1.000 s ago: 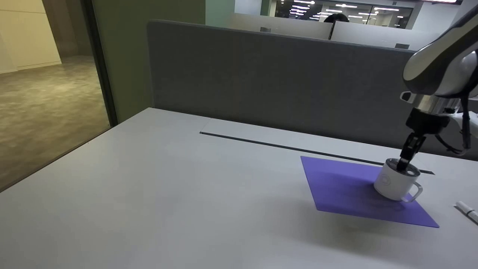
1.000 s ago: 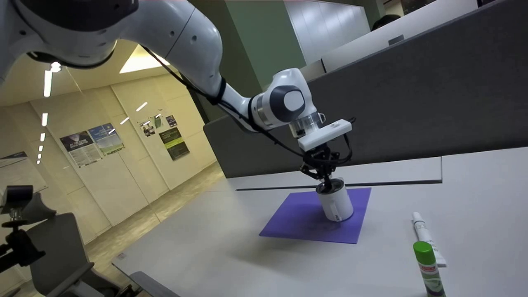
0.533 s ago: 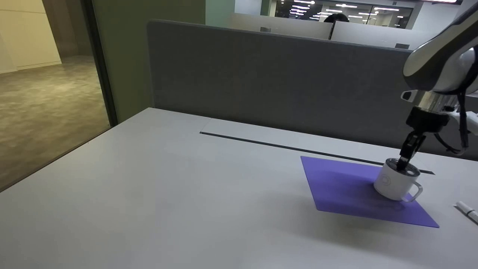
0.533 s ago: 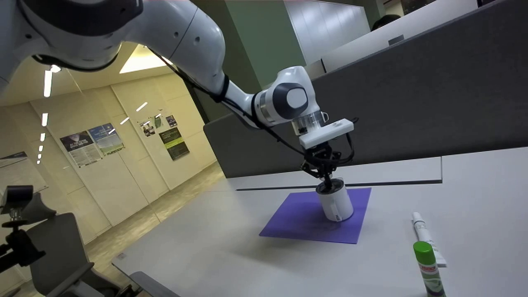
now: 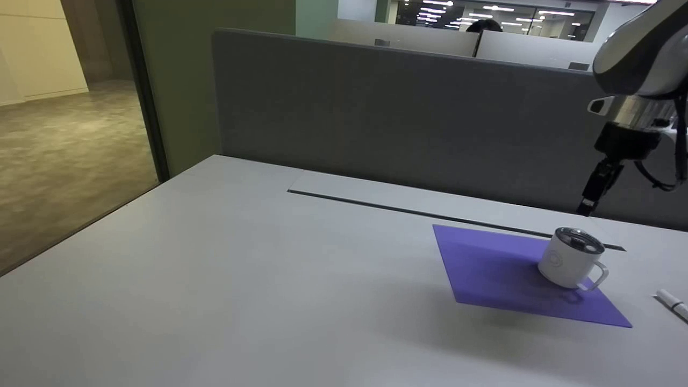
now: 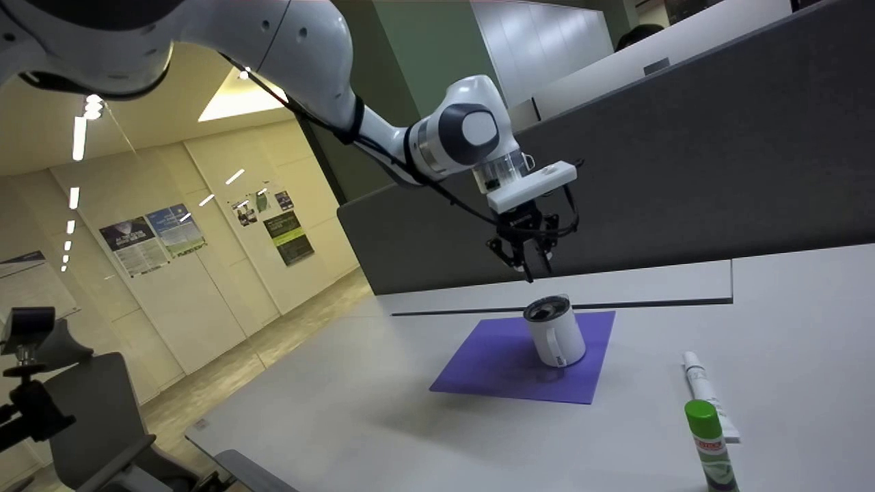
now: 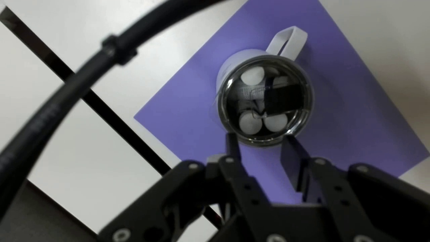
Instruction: Close the coffee mug.
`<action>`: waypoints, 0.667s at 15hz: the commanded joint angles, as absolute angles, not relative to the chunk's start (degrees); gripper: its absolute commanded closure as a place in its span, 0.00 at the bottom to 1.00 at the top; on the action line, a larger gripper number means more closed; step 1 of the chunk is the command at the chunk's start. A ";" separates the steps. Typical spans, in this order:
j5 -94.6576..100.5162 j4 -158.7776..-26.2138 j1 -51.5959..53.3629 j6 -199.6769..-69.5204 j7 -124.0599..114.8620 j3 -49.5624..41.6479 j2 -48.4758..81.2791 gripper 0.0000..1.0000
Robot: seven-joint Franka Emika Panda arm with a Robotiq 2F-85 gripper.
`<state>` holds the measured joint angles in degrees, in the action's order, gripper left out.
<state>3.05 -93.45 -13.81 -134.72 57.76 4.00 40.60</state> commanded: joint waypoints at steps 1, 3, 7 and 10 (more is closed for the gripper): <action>1.29 -96.11 -14.31 -131.47 57.76 3.99 36.19 0.29; 0.47 -96.45 -14.21 -129.91 57.25 3.59 35.15 0.17; -0.24 -97.73 -13.89 -127.47 56.76 2.80 33.19 0.00; -0.31 -96.10 -13.64 -127.41 57.55 2.59 34.99 0.00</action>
<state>-0.05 -96.22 -13.98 -127.49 57.38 2.98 34.96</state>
